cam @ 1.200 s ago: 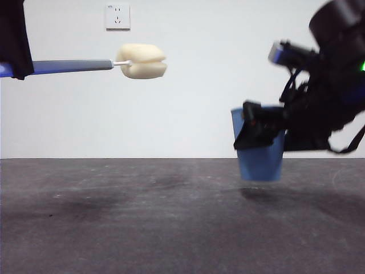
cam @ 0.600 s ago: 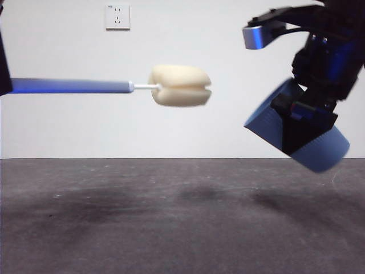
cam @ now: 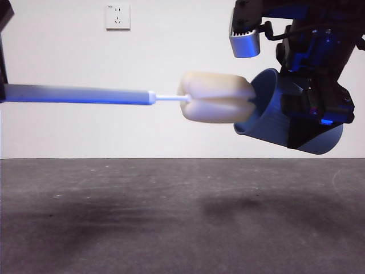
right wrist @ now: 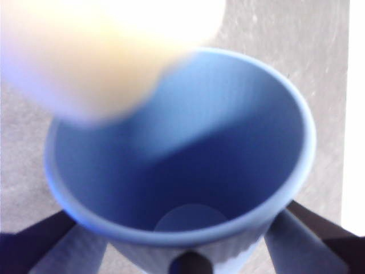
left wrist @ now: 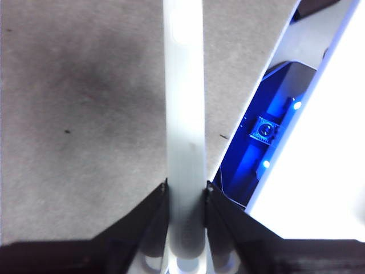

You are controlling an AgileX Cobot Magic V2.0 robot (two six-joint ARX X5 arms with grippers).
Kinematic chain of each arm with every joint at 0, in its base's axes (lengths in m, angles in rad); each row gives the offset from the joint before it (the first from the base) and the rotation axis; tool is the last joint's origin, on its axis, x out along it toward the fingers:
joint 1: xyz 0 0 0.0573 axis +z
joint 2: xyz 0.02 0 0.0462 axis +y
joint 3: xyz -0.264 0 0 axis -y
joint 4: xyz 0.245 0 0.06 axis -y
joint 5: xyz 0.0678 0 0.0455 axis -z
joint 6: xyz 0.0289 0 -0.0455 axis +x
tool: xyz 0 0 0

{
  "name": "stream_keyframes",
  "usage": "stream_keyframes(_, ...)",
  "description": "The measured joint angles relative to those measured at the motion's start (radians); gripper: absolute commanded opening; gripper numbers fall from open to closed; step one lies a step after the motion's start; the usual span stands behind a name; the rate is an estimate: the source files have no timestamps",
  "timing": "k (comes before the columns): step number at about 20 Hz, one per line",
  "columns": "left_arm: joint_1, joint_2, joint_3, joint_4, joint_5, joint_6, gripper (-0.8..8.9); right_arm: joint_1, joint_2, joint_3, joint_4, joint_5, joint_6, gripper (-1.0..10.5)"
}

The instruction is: Pick up the cup brush,pick up the cup,insert the brush into the cup,clean the cup,put the cup brush back,put the cup back to the fixed position on the table

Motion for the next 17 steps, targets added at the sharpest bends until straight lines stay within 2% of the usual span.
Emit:
stream_keyframes(6, -0.035, 0.067, 0.0, 0.055, 0.0, -0.027, -0.09, 0.068, 0.0, 0.0, -0.001, 0.005, -0.05, -0.2)
stream_keyframes(14, -0.103, 0.161, 0.0, 0.177, 0.032, -0.106, -0.09, 0.204, 0.061, 0.0, -0.002, 0.011, -0.075, -0.2)
stream_keyframes(17, -0.109, 0.166, -0.001, 0.182, 0.034, -0.132, -0.09, 0.216, 0.071, 0.0, -0.007, 0.022, -0.076, -0.2)
